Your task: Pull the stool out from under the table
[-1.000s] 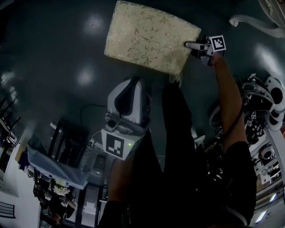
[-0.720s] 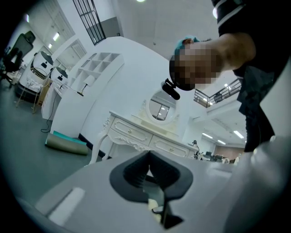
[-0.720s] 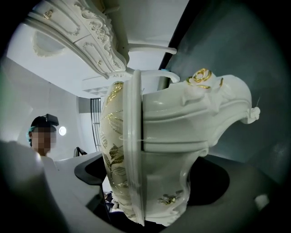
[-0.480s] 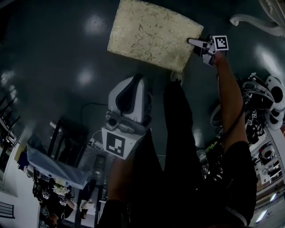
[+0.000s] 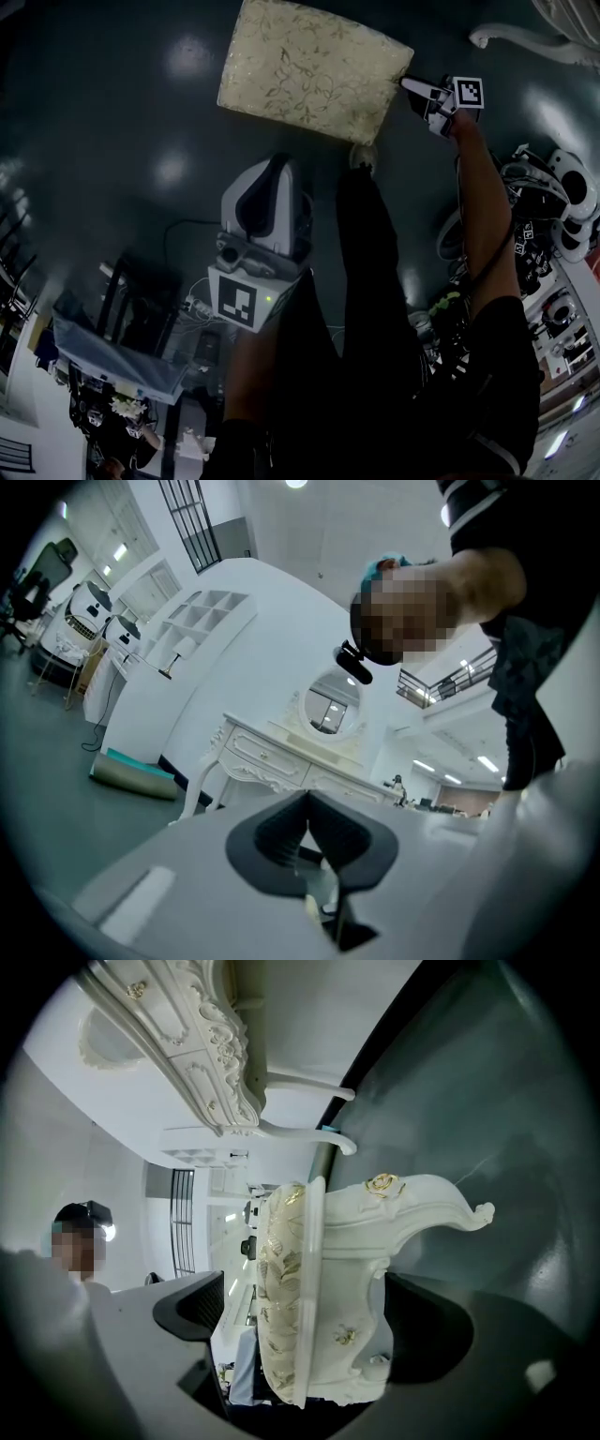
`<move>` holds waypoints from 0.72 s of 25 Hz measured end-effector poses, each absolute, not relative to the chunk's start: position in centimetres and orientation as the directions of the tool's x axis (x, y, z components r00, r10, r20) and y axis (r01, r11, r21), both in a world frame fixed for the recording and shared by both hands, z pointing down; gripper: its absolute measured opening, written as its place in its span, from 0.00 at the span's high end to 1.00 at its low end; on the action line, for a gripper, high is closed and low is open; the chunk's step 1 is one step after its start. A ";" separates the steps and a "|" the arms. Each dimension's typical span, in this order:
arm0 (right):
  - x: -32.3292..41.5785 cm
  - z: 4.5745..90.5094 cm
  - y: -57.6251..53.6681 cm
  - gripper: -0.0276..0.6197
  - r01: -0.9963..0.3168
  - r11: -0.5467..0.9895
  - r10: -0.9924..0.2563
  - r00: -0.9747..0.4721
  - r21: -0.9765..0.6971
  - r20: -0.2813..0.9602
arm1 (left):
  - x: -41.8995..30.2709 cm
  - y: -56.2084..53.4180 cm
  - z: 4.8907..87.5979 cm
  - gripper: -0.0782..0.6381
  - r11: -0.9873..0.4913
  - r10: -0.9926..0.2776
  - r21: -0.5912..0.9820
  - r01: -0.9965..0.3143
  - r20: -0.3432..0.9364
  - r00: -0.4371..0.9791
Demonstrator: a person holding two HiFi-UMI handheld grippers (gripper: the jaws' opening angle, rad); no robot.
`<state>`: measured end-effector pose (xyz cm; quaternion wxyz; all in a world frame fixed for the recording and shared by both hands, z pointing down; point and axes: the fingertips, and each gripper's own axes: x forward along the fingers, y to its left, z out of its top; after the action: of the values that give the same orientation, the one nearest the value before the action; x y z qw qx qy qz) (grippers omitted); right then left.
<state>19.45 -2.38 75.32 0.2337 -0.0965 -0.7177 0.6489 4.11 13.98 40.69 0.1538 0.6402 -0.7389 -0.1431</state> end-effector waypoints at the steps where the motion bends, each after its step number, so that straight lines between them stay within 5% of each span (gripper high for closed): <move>1: 19.6 75.0 -2.2 0.14 -0.168 0.146 0.446 -0.869 -0.975 0.216 | 4.2 14.0 40.5 0.88 0.136 -0.991 0.410 -0.902 0.041 -0.130; 7: 21.1 73.4 -1.1 0.19 -0.234 0.184 0.447 -0.845 -0.955 0.294 | 4.3 14.3 38.1 0.88 0.110 -0.993 0.411 -0.905 0.013 -0.114; 11: 21.8 70.7 -0.8 0.55 -0.267 0.223 0.409 -0.847 -0.937 0.339 | 4.0 14.9 35.6 0.88 0.096 -0.994 0.410 -0.907 -0.005 -0.108; 14: 21.9 67.4 0.3 0.75 -0.265 0.276 0.381 -0.853 -0.924 0.358 | 3.6 15.6 32.9 0.88 0.098 -0.991 0.400 -0.911 -0.039 -0.124; 17: 23.7 65.4 1.1 0.96 -0.395 0.297 0.316 -0.818 -0.869 0.480 | 3.3 16.6 30.7 0.88 0.105 -0.990 0.411 -0.906 -0.046 -0.136; 18: 23.5 64.2 1.5 0.96 -0.375 0.302 0.312 -0.830 -0.877 0.462 | 3.2 16.8 30.1 0.88 0.108 -0.989 0.418 -0.902 -0.044 -0.139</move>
<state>23.52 1.55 64.25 0.2909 0.0207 -0.7524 0.5906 3.22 16.82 30.07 0.1244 0.6444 -0.7337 -0.1759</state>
